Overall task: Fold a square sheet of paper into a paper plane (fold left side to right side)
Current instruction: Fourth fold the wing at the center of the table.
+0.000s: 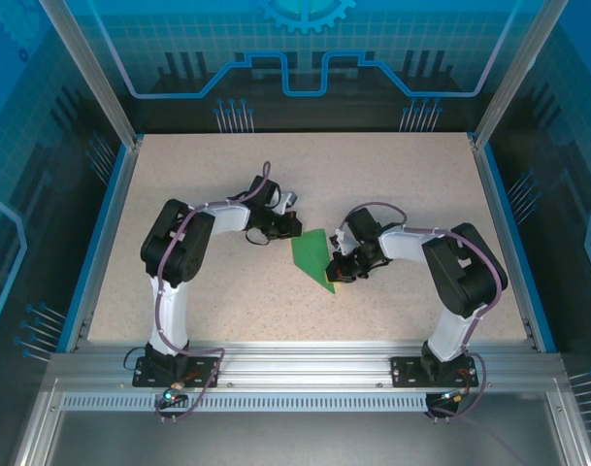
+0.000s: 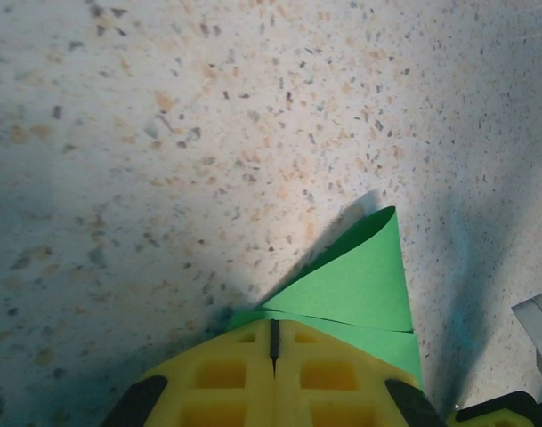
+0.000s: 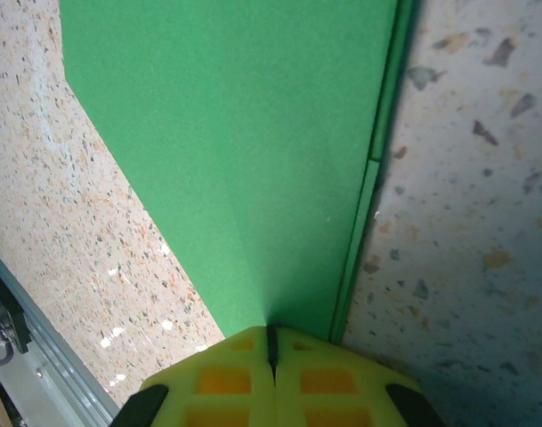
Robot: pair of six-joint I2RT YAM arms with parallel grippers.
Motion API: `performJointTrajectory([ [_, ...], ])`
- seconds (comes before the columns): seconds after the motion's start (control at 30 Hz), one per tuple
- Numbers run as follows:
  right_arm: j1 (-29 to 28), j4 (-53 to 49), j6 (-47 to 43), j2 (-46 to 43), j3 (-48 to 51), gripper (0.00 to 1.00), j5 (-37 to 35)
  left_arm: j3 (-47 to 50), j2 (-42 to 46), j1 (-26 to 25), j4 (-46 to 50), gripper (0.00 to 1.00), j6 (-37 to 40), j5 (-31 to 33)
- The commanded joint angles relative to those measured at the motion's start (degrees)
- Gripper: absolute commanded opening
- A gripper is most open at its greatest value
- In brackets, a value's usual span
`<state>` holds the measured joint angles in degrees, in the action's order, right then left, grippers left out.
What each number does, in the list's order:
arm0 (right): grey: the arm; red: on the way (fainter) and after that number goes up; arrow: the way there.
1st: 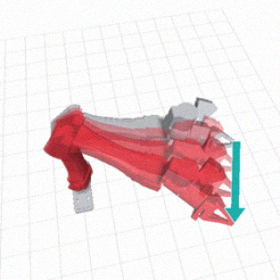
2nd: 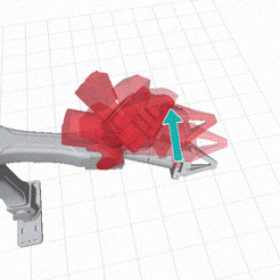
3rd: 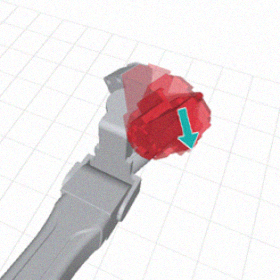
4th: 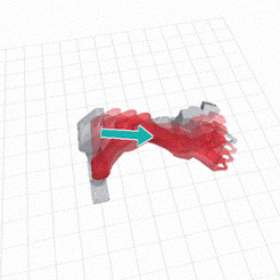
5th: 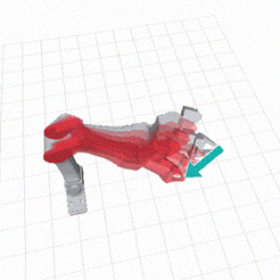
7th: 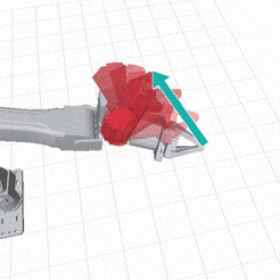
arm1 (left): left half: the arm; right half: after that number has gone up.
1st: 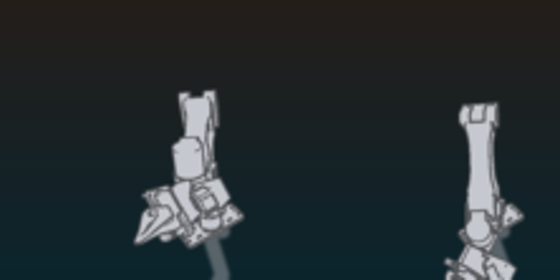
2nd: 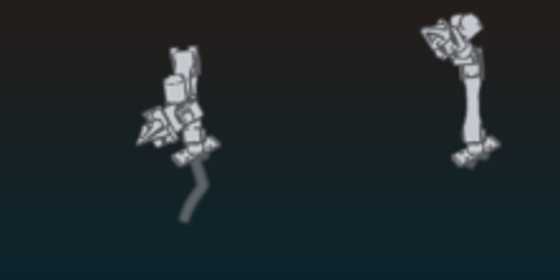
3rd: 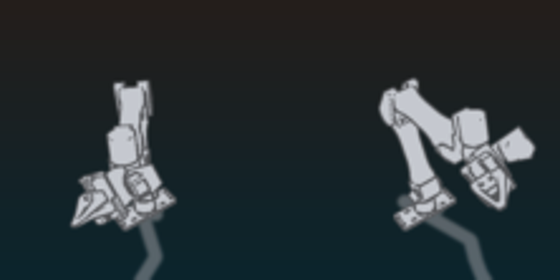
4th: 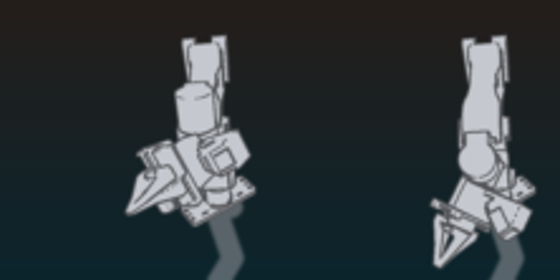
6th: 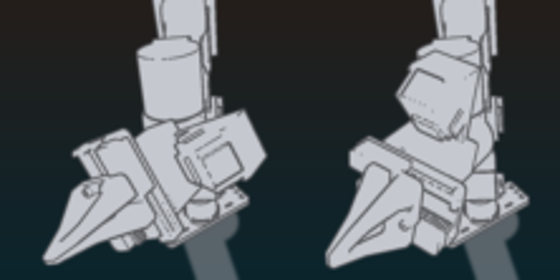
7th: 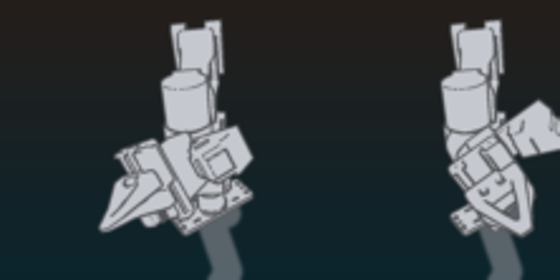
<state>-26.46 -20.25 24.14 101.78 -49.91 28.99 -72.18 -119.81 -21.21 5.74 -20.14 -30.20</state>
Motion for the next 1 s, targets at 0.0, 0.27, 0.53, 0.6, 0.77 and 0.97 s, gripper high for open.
performJointTrajectory([
  [0.0,-0.3,-9.2,-0.6,3.5,4.0,0.0,-6.7,-0.2,-1.1,1.9,0.3,0.01,2.1,1.2],
  [0.27,-0.4,-9.3,-0.5,3.6,3.4,0.0,-6.6,-1.3,2.4,2.1,1.4,0.05,2.2,-1.0],
  [0.53,-0.4,-9.6,-0.5,4.0,3.2,0.0,-6.7,4.8,9.4,-0.9,-1.2,0.07,0.9,-4.2],
  [0.6,-0.4,-9.5,-0.4,4.0,3.2,0.0,-6.7,6.1,9.9,-2.3,-1.7,0.07,1.1,-5.1],
  [0.77,-0.4,-9.4,-0.4,4.3,3.1,0.0,-6.7,7.0,8.5,-6.0,-2.1,0.07,1.2,-6.8],
  [0.97,-0.4,-9.4,-0.4,4.6,3.1,0.0,-6.6,6.6,4.4,-7.5,-3.1,0.07,0.7,-6.5],
])
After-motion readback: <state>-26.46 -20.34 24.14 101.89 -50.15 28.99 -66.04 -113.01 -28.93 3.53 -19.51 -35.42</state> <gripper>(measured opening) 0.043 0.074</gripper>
